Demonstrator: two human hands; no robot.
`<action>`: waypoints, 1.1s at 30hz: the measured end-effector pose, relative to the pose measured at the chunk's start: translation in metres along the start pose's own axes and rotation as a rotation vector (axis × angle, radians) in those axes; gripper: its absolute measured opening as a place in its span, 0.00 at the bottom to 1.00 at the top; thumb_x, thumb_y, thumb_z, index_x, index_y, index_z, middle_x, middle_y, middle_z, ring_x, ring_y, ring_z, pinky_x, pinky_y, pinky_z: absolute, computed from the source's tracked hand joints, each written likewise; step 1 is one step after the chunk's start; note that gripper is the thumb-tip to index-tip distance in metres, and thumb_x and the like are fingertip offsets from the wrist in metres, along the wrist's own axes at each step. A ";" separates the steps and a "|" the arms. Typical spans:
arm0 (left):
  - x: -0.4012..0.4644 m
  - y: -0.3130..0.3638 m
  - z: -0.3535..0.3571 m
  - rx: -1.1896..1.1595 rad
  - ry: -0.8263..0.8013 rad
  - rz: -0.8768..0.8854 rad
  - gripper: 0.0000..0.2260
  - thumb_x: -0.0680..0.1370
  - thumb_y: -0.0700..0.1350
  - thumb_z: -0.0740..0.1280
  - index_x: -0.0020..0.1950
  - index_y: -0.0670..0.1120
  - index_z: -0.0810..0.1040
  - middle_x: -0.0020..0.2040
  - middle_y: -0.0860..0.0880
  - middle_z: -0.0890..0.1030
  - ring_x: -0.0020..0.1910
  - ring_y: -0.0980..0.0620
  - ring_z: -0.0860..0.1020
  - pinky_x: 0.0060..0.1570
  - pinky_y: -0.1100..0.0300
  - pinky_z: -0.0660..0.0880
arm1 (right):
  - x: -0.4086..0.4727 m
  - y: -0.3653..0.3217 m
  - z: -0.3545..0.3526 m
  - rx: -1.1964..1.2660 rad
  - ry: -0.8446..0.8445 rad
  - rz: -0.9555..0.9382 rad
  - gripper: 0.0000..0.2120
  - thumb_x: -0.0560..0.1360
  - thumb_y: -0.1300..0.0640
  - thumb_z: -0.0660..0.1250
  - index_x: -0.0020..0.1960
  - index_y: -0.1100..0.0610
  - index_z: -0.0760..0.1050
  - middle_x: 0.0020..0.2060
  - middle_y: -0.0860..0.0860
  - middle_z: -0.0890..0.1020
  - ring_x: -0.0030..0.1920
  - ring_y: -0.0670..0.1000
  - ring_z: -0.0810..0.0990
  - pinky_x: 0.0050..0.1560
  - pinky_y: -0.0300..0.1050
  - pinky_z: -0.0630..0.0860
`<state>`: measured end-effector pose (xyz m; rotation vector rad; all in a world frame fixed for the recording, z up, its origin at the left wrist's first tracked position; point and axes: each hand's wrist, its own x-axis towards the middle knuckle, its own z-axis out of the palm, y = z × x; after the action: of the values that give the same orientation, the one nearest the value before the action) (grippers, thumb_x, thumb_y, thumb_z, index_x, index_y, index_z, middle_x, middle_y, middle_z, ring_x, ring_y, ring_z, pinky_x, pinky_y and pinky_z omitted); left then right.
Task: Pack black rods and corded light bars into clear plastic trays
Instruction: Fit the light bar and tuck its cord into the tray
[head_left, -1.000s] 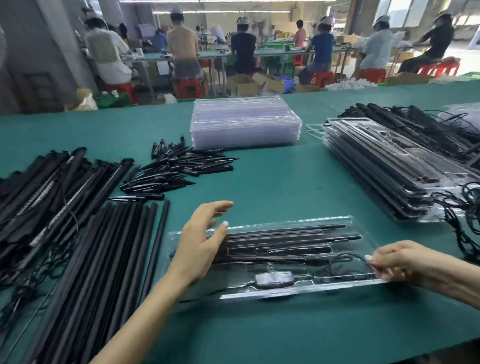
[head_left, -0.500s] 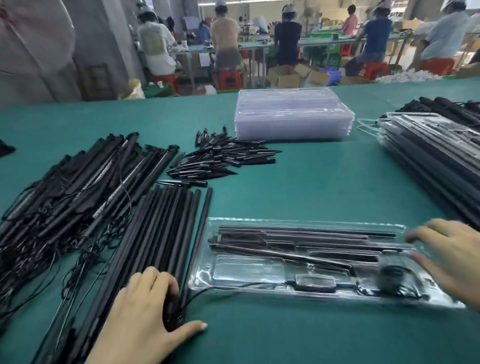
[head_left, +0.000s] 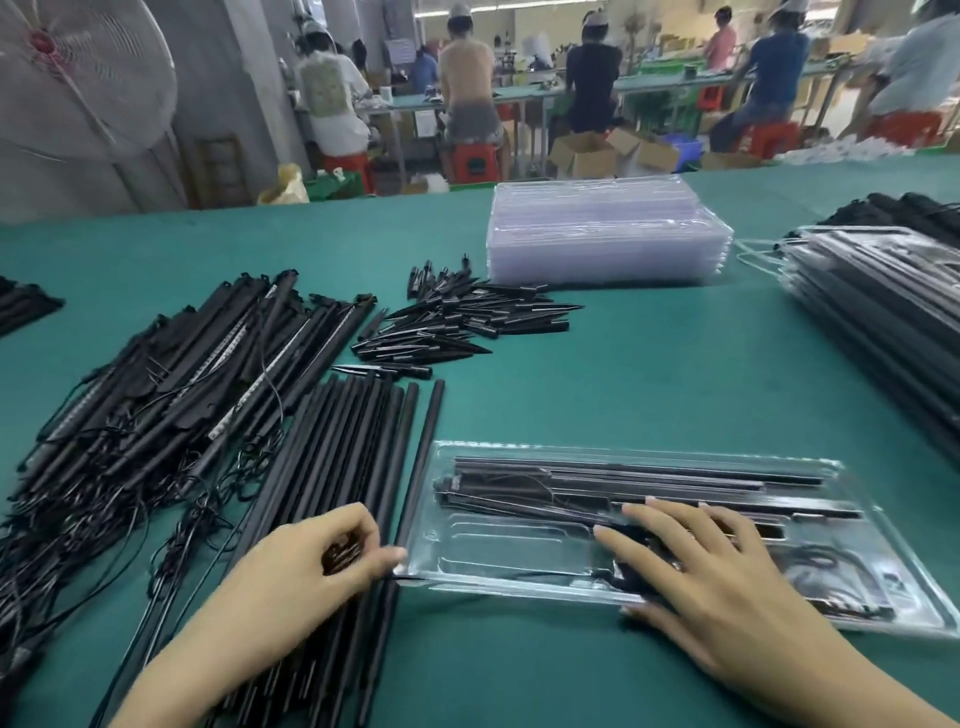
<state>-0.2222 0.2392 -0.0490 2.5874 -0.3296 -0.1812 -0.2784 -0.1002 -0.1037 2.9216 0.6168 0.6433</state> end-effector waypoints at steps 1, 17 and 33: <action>0.005 0.002 -0.004 -0.004 -0.027 0.015 0.22 0.64 0.72 0.63 0.44 0.56 0.74 0.31 0.54 0.76 0.28 0.60 0.69 0.32 0.64 0.66 | 0.000 0.000 0.002 0.003 0.013 -0.006 0.28 0.81 0.41 0.44 0.62 0.51 0.78 0.56 0.54 0.81 0.56 0.56 0.81 0.54 0.55 0.66; 0.050 0.006 0.000 0.220 0.082 0.198 0.07 0.75 0.52 0.69 0.41 0.53 0.73 0.41 0.56 0.75 0.41 0.58 0.75 0.44 0.57 0.73 | -0.002 0.000 0.000 0.018 0.003 0.000 0.23 0.79 0.42 0.51 0.63 0.50 0.78 0.56 0.54 0.81 0.56 0.57 0.80 0.55 0.56 0.66; 0.016 -0.007 -0.002 0.391 -0.004 0.356 0.03 0.79 0.52 0.63 0.47 0.61 0.75 0.43 0.62 0.70 0.43 0.69 0.67 0.51 0.64 0.64 | -0.001 -0.003 -0.005 0.085 -0.029 0.039 0.22 0.76 0.42 0.56 0.65 0.48 0.76 0.56 0.52 0.80 0.58 0.56 0.79 0.56 0.56 0.66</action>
<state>-0.2055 0.2413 -0.0521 2.8473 -0.8947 0.0080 -0.2825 -0.0978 -0.1005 3.0228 0.5997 0.5911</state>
